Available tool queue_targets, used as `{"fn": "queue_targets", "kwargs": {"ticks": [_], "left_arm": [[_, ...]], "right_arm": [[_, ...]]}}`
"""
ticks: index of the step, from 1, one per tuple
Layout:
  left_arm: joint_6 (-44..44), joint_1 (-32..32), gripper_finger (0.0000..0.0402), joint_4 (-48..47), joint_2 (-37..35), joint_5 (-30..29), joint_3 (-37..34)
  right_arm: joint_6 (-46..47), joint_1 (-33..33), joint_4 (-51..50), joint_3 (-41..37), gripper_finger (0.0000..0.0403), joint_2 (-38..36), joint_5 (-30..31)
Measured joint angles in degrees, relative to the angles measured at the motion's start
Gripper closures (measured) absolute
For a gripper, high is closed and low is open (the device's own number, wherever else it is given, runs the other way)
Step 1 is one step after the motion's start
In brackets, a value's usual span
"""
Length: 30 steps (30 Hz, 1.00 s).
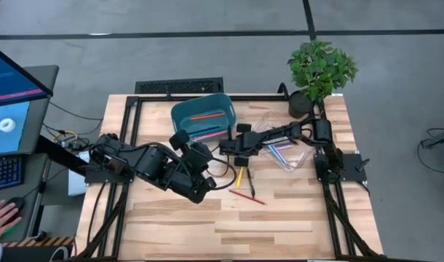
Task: Sort pens & pencils
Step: Put the orange pen into the transparent bin
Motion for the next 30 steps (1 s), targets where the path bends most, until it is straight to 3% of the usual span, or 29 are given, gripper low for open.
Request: {"fn": "queue_targets", "kwargs": {"ticks": [7, 11, 15, 20, 24, 28, 30], "left_arm": [[-0.5, 0.0, 0.0401, 0.0, 0.0, 0.0, 0.0], [-1.9, 0.0, 0.0401, 0.1, 0.0, 0.1, 0.0], [-5.1, 0.0, 0.0396, 0.1, 0.1, 3.3, 0.0], [-12.4, 0.3, 0.0347, 0.8, 0.2, 7.9, -0.7], [-20.5, 1.1, 0.0292, 2.3, 1.3, 7.5, -4.5], [-27.6, 3.6, 0.025, 11.3, 1.9, 9.6, -13.9], [-29.8, 5.0, 0.0235, 23.1, 1.8, 11.2, -21.0]], "right_arm": [[0.1, 7.1, -3.6, 2.3, 0.0403, -1.6, -8.4], [0.5, 11.7, -7.6, 4.8, 0.0403, -4.2, -9.5], [3.7, 15.5, -13.8, 6.6, 0.0396, -12.0, -9.9], [12.7, 18.9, -23.3, 6.2, 0.0381, -25.2, -11.1], [20.9, 21.9, -28.6, 6.0, 0.0366, -35.9, -11.0], [28.3, 25.5, -30.2, 6.0, 0.0348, -45.0, -10.7], [31.7, 27.4, -30.9, 6.0, 0.0337, -48.7, -10.5]]}}
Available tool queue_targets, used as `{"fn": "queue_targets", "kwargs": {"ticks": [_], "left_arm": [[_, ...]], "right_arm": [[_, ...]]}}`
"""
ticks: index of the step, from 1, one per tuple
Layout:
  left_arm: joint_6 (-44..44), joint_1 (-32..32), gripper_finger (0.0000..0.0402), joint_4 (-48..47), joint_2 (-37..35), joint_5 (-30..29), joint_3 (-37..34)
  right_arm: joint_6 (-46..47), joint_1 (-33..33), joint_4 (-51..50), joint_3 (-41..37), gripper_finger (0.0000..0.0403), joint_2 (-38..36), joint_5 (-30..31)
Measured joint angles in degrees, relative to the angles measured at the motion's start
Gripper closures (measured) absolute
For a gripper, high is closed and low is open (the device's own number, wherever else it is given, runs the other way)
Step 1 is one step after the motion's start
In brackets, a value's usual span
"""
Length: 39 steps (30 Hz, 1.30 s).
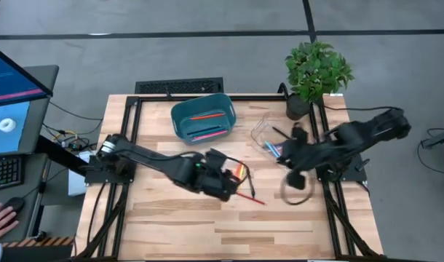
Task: Sort pens & pencils
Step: Put the orange pen into the transparent bin
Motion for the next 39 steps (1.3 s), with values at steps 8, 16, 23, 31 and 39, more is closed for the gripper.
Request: {"fn": "queue_targets", "kwargs": {"ticks": [8, 16, 23, 31, 39], "left_arm": [[-3.1, 5.9, 0.0198, 36.6, 0.1, 7.8, -24.2], [-1.8, 9.9, 0.0196, 41.0, 0.1, 10.5, -33.0], [3.7, 10.4, 0.0207, 41.2, 3.4, 10.2, -32.0], [5.7, 10.6, 0.021, 39.0, 10.4, 10.4, -25.3], [7.1, 11.1, 0.021, 40.7, 13.0, 12.5, -24.8]], "right_arm": [[8.4, 6.1, -2.5, 0.0, 0.0304, -9.6, 1.8], [9.5, 9.3, -2.6, 0.0, 0.03, -11.6, 3.1], [9.4, 9.1, -3.1, -0.1, 0.03, -10.5, 3.2], [9.4, 9.2, -3.8, 0.0, 0.03, -10.4, 3.1], [9.4, 9.2, -3.8, 0.0, 0.03, -10.4, 3.1]]}}
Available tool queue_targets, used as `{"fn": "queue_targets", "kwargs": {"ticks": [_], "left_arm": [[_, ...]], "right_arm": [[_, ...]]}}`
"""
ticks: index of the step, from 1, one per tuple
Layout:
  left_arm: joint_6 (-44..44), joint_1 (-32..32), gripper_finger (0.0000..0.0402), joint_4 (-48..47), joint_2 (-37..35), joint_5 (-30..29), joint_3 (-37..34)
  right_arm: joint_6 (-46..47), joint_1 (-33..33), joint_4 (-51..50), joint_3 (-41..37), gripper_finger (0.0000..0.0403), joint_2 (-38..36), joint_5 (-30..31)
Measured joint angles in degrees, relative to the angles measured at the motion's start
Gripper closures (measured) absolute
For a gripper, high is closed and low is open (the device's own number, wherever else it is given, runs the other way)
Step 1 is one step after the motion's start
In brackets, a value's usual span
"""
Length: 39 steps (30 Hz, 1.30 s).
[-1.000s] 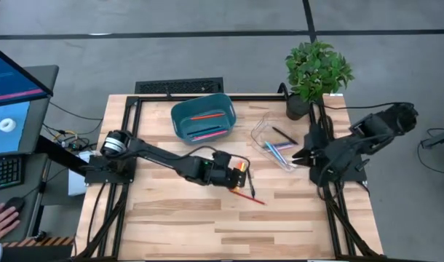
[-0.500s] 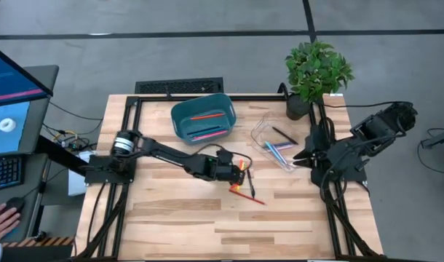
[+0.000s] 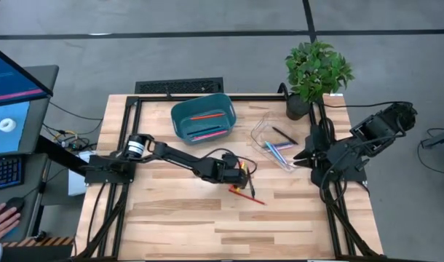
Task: Sort pens & pencils
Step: Put the orange pen into the transparent bin
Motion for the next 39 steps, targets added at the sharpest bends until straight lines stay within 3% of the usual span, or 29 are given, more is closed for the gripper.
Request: {"fn": "queue_targets", "kwargs": {"ticks": [10, 13, 18, 23, 29, 39], "left_arm": [[-2.5, -0.1, 0.0226, -4.3, 1.6, 2.0, 0.1], [-1.8, 0.3, 0.0266, -5.5, 1.5, 5.8, 0.1], [-2.3, 0.3, 0.0378, -7.4, 1.6, 7.4, 0.0], [-2.6, 0.3, 0.0382, -7.9, 1.8, 8.7, 2.1], [1.9, -1.1, 0.0392, -12.7, 2.4, 11.1, 13.2], [6.6, -3.9, 0.0386, -34.8, 2.2, -2.2, 38.6]], "right_arm": [[0.0, 0.0, -0.4, 0.0, 0.03, 0.0, 0.0], [0.0, 0.0, -0.4, 0.0, 0.03, 0.0, 0.0], [-0.1, 0.0, -0.4, 0.0, 0.03, 0.0, 0.0], [-0.5, 0.0, -0.2, 0.0, 0.03, 0.0, 0.0], [-0.6, 0.3, 2.8, -1.9, 0.03, -0.4, 5.2], [1.0, -0.1, 12.4, -11.1, 0.03, -2.3, 6.9]]}}
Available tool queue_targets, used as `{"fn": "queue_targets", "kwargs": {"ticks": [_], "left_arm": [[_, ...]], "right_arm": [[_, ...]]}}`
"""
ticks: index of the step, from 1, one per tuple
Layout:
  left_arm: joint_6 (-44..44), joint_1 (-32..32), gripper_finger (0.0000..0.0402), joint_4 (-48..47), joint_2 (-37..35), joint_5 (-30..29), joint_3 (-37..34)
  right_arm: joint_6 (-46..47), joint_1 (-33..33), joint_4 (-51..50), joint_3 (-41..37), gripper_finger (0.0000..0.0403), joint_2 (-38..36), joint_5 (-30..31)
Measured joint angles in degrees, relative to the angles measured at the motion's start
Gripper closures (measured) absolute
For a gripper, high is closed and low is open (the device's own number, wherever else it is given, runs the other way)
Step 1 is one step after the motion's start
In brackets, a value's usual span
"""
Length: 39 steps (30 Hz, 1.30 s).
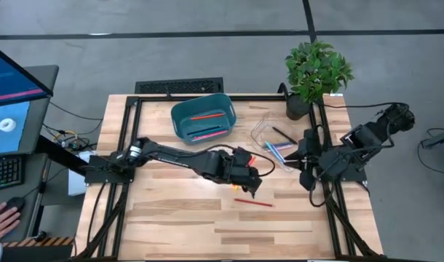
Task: Sort pens & pencils
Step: Put the orange pen into the transparent bin
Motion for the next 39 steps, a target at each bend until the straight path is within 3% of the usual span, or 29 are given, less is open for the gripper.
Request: {"fn": "queue_targets", "kwargs": {"ticks": [4, 8, 14, 18, 22, 26, 33, 36, 39], "left_arm": [[1.4, -1.9, 0.0385, -4.4, -0.7, -6.6, 9.1], [2.5, -4.3, 0.0382, 2.5, -7.4, -13.0, 4.5], [3.7, -8.3, 0.0381, 3.5, -10.9, -25.4, 4.4], [7.3, -9.8, 0.0378, 7.2, -12.1, -28.1, 4.4], [9.6, -10.1, 0.0378, 10.5, -12.0, -28.2, 4.4], [11.5, -10.2, 0.0377, 12.3, -12.0, -29.2, 4.5], [11.6, -10.2, 0.0377, 12.1, -12.0, -29.3, 4.5], [11.9, -10.2, 0.0377, 12.2, -12.0, -29.6, 4.5], [12.2, -10.1, 0.0376, 12.4, -12.0, -29.9, 4.5]], "right_arm": [[-1.5, -1.8, 9.8, -4.5, 0.03, -2.0, -0.7], [-7.1, -5.2, 23.8, -7.7, 0.0283, -3.9, -5.6], [-14.9, -12.6, 36.6, -7.8, 0.0209, -3.3, -12.9], [-19.2, -17.9, 45.6, -7.8, 0.017, -1.1, -19.3], [-19.5, -22.4, 53.6, -7.8, 0.0163, 2.2, -27.9], [-19.3, -24.1, 58.2, -7.8, 0.0168, 5.2, -33.3], [-19.3, -25.2, 60.2, -7.8, 0.0184, 6.5, -34.2], [-20.1, -25.2, 60.2, -7.8, 0.0232, 6.4, -34.1], [-20.9, -25.2, 60.1, -7.8, 0.0326, 6.4, -34.2]]}}
